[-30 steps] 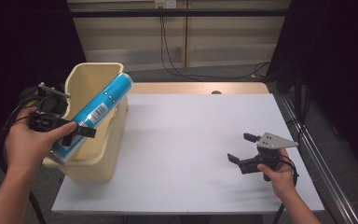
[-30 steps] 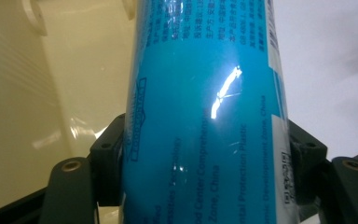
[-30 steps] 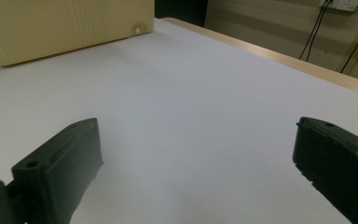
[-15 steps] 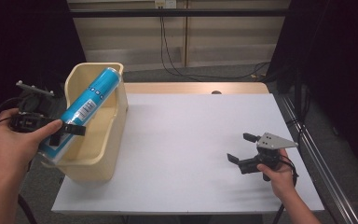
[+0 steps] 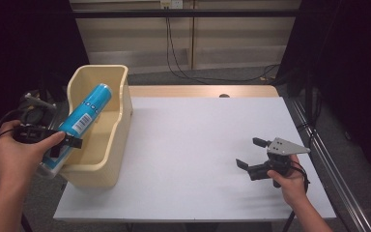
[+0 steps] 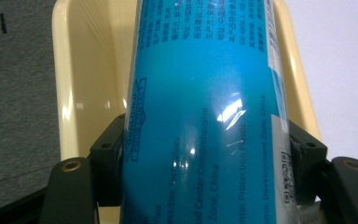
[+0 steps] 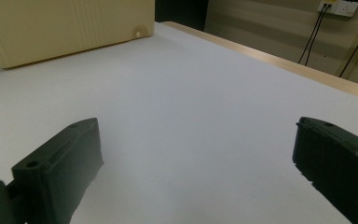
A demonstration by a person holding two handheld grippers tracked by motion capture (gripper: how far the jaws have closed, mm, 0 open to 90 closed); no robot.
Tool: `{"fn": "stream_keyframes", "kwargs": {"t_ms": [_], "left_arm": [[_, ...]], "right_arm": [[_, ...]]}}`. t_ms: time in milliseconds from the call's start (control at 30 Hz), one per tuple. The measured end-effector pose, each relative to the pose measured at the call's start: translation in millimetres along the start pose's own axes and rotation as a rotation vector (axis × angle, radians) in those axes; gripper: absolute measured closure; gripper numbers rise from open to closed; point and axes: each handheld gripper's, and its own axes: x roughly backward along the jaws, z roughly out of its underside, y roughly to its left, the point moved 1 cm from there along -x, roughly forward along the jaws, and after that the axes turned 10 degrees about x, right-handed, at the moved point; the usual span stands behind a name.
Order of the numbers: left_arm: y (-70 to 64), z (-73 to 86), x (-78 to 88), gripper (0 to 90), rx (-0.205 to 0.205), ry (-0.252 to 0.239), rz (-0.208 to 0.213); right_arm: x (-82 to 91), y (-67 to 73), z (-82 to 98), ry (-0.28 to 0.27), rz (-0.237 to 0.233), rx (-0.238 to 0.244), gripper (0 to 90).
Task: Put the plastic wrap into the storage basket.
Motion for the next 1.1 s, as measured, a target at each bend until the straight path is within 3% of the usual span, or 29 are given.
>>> {"fn": "stream_keyframes", "kwargs": {"t_ms": [233,333,467,567,700,933,1100], "left_arm": [[-6.1,-2.8,-6.9,32.1,-0.011,0.039,-0.027],[-5.9,-3.6,-9.0,32.1,-0.011,0.044,-0.017],[-7.1,-4.2,-10.4,32.0,-0.002,0.043,-0.035],[-4.8,-4.5,-11.1,32.1,0.011,0.074,-0.013],[-3.6,-4.1,-13.8,32.0,0.025,0.117,-0.019],[-0.5,-4.0,-18.6,32.0,0.039,0.144,-0.027],[-7.4,-5.8,-22.0,31.8,0.04,0.184,-0.074]], "right_arm": [[0.3,0.8,0.3,0.001,0.002,0.009,1.1],[1.5,0.7,0.2,0.0,0.006,0.004,1.1],[2.0,0.8,0.9,-0.002,0.006,0.001,1.1],[2.5,1.0,1.1,-0.002,0.01,0.002,1.1],[2.8,1.4,1.2,-0.006,0.012,0.001,1.1],[2.9,2.2,1.2,-0.011,0.011,0.005,1.1],[3.1,1.9,1.2,-0.012,0.013,0.008,1.1]]}}
